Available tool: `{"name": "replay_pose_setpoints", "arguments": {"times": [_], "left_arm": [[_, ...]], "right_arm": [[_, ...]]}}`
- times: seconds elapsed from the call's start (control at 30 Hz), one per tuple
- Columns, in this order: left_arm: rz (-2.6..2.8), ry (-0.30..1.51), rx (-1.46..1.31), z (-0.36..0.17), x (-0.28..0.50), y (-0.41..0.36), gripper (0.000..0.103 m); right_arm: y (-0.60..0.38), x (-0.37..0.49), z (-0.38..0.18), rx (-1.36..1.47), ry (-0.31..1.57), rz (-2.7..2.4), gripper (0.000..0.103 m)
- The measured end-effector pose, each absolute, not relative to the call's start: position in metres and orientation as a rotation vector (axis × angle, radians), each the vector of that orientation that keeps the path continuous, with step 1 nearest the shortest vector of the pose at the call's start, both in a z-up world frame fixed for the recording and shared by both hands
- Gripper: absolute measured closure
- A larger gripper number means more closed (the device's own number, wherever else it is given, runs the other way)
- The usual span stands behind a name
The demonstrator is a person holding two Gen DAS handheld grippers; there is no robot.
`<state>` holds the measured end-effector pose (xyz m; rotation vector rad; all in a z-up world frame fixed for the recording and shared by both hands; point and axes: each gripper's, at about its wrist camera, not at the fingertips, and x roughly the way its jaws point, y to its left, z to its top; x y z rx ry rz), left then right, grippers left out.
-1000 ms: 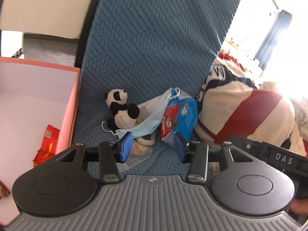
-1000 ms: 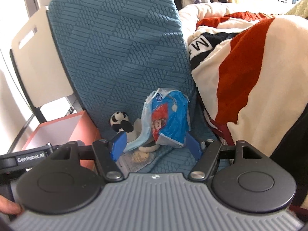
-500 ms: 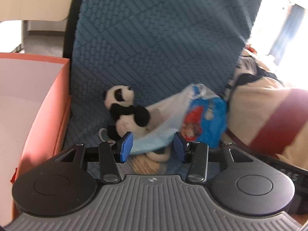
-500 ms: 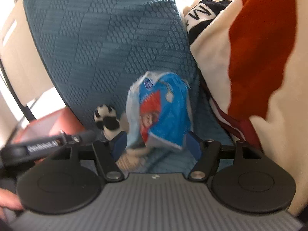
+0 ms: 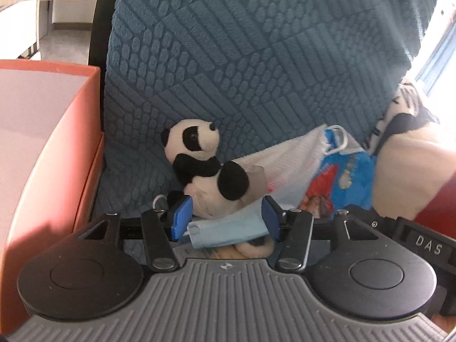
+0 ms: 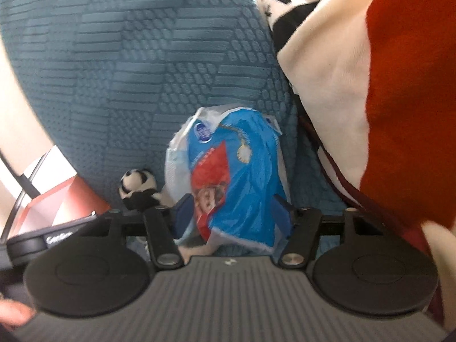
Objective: Organize soft objects
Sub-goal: 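Close the left tool on the panda plush while the right tool grasps the blue bag, then lift the panda plush with the left tool while the right tool lifts the blue bag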
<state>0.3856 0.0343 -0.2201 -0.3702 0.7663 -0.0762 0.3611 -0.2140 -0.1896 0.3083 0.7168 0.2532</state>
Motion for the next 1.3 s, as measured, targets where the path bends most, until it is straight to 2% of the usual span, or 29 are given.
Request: {"name": "replay_pose_setpoints", "arguments": {"times": [0.17, 0.23, 0.37, 0.57, 0.6, 0.67, 0.77, 0.93, 1.3], "left_arm": [[-0.085, 0.786, -0.357, -0.227, 0.401, 0.032, 0.042], [-0.072, 0.787, -0.343, -0.231, 0.408, 0.032, 0.038], [-0.056, 0.794, -0.358, -0.238, 0.420, 0.033, 0.037], [-0.059, 0.802, -0.389, -0.245, 0.430, 0.038, 0.038], [-0.062, 0.807, -0.404, -0.247, 0.431, 0.040, 0.038], [-0.067, 0.814, -0.420, -0.250, 0.432, 0.041, 0.038], [-0.072, 0.814, -0.426, -0.252, 0.434, 0.045, 0.039], [-0.073, 0.808, -0.420, -0.247, 0.428, 0.050, 0.048], [-0.118, 0.790, -0.380, -0.219, 0.397, 0.044, 0.052]], "right_arm": [[-0.211, 0.383, -0.197, 0.308, 0.739, 0.213, 0.043], [-0.211, 0.391, -0.202, 0.324, 0.764, 0.198, 0.053], [-0.214, 0.402, -0.215, 0.396, 0.827, 0.203, 0.055], [-0.215, 0.405, -0.220, 0.422, 0.858, 0.225, 0.067], [-0.215, 0.405, -0.220, 0.415, 0.862, 0.226, 0.073], [-0.213, 0.403, -0.219, 0.404, 0.866, 0.238, 0.074], [-0.212, 0.403, -0.216, 0.392, 0.867, 0.246, 0.081], [-0.197, 0.399, -0.205, 0.335, 0.861, 0.264, 0.093], [-0.193, 0.376, -0.178, 0.244, 0.841, 0.256, 0.097]]}}
